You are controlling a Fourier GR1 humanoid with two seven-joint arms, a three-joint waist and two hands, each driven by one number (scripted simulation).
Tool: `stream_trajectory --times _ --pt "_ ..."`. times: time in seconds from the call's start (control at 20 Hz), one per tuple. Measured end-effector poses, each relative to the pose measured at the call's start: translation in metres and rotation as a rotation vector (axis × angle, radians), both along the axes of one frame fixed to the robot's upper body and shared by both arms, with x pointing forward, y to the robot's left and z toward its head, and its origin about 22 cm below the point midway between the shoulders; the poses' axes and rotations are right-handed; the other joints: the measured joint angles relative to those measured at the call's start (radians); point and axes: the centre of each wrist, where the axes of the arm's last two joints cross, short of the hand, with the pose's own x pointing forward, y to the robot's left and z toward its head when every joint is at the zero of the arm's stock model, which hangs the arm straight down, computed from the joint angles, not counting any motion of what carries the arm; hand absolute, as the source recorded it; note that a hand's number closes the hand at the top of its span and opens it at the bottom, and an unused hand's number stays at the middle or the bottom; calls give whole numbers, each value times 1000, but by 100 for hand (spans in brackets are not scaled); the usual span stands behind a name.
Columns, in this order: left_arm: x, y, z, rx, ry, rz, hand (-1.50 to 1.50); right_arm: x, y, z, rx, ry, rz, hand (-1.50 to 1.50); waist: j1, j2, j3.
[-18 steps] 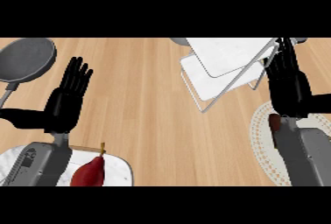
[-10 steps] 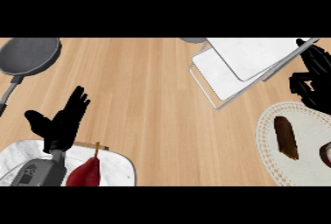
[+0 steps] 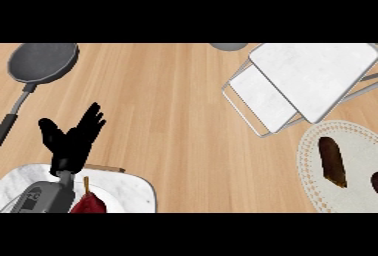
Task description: Pick the cupcake from the placemat and place it in the tiered shelf
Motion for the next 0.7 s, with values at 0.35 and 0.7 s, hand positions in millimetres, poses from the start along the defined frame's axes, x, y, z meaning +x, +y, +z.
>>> stream_trajectory --times 0.35,0.7 --pt "-3 2 -1 10 28 -1 0 -13 -22 40 -202 56 41 -150 8 -11 1" --pt "-7 8 -3 12 56 10 0 -21 -15 67 -428 48 93 -150 -4 -20 -1"
